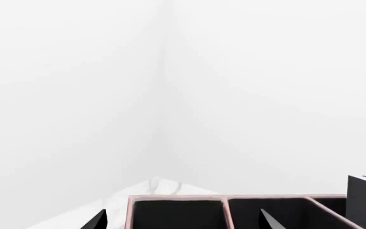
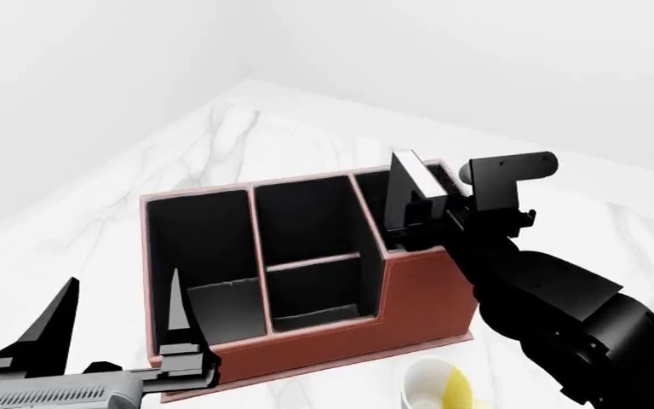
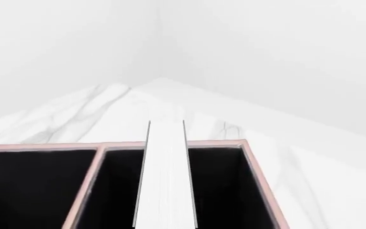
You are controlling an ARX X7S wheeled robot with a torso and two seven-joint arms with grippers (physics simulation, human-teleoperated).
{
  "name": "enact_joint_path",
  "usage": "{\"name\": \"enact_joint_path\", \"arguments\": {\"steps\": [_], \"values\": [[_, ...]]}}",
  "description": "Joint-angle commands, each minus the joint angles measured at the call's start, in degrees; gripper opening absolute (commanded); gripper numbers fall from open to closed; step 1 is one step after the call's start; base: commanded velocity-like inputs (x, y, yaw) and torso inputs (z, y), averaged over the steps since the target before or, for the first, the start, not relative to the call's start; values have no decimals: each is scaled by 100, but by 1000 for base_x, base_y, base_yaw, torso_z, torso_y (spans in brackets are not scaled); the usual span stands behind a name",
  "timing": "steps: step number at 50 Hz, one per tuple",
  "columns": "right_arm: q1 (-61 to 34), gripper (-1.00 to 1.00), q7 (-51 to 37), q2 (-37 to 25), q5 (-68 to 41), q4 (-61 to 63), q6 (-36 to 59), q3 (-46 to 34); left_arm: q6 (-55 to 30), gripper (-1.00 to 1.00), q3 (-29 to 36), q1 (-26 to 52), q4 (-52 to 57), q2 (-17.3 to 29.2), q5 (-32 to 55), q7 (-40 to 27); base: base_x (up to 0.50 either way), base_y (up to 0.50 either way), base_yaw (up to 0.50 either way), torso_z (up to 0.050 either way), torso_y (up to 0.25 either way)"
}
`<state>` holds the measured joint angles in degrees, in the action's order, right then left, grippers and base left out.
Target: Pick up the book and place it in the right compartment of the caddy.
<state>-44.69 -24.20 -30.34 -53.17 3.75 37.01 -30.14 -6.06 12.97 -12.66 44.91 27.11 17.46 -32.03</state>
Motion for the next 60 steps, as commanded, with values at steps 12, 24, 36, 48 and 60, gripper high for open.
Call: {"name": "enact_joint_path", "arguments": {"steps": [12, 24, 36, 48, 60], "values": [[-20, -100, 152, 24, 334, -97, -120, 52, 11, 100, 18, 16, -19, 21, 10, -24, 0, 0, 0, 1, 2], [22, -100, 202, 28, 368, -154, -183, 24, 17, 100, 28, 19, -23, 30, 15, -40, 0, 0, 0, 0, 2], [34, 100, 287, 10, 359, -117, -235, 10, 23, 100, 38, 17, -13, 46, 16, -55, 0, 0, 0, 0, 2], [58, 100, 299, 4, 393, -86, -273, -22, 28, 100, 43, 20, -16, 59, 23, -68, 0, 0, 0, 0, 0], [67, 100, 251, -36, 345, 1, -247, 9, 24, 100, 48, 31, -23, 69, 40, -84, 0, 0, 0, 0, 0]]}}
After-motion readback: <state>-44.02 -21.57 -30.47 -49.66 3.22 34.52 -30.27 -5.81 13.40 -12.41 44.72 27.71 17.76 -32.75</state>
